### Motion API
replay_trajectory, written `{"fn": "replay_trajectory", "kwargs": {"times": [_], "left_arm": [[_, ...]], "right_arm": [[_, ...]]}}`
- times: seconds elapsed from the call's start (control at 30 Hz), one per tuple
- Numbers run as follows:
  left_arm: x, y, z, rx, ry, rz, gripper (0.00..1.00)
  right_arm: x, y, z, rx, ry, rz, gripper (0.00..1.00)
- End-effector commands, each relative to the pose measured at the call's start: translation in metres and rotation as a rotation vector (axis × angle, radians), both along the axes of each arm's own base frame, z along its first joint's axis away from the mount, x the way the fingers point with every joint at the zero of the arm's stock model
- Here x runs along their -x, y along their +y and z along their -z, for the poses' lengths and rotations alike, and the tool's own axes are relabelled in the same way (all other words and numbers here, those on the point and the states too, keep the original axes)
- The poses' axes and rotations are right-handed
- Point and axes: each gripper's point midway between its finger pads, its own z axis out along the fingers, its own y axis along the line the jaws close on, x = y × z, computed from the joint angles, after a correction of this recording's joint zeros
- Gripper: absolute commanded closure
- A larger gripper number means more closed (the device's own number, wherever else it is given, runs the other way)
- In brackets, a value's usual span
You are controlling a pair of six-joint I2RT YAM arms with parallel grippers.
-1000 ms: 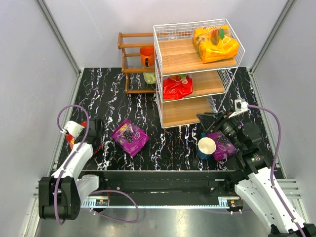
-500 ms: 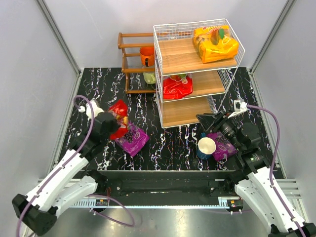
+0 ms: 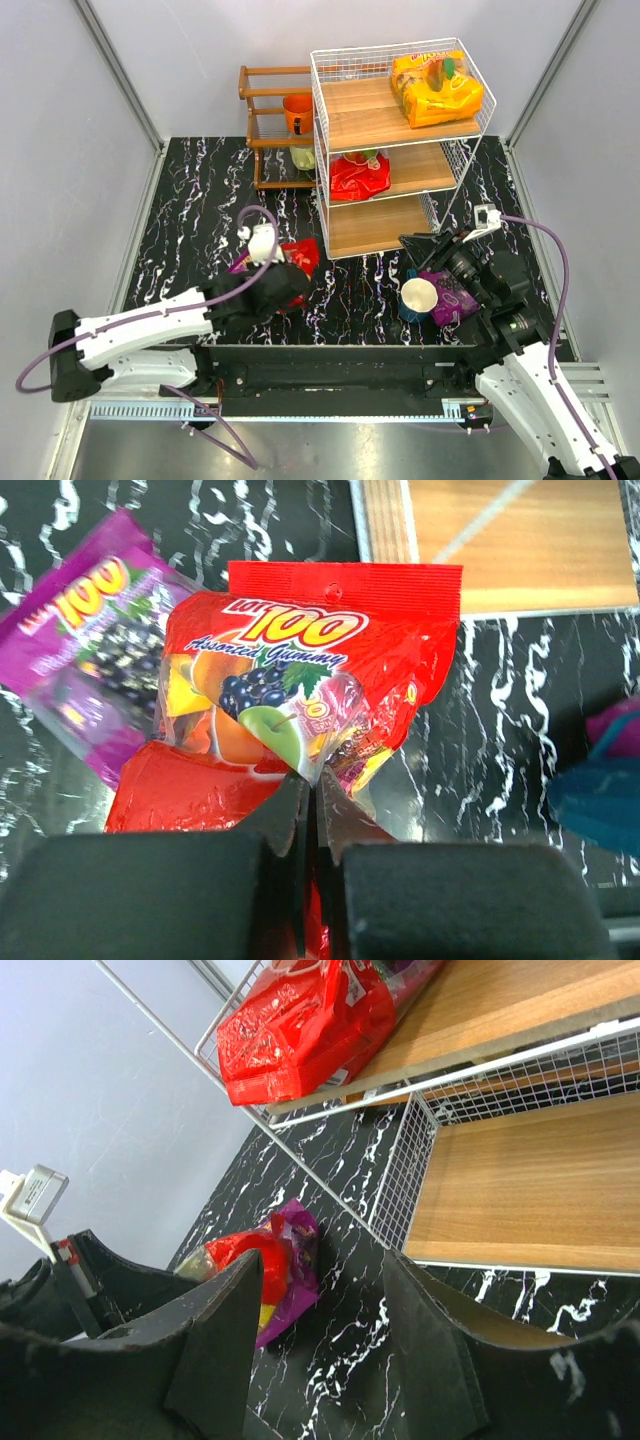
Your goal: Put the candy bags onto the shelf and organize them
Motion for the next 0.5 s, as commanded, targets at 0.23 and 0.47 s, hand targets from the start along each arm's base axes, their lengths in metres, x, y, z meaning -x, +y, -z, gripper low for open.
{"fn": "replay_trajectory", "kwargs": {"times": [0.23, 0.47], "left_arm": [[0.032, -0.107, 0.001, 0.100, -0.028, 0.030, 0.90], [0.048, -0.122, -0.018, 0.126, -0.069, 0.079, 0.10]], "right_arm": [[0.013, -0.011, 0.001, 0.038, 0.001, 0.031, 0.41], [0.018, -0.019, 0.006, 0.075, 0.030, 0.059, 0.40]]}}
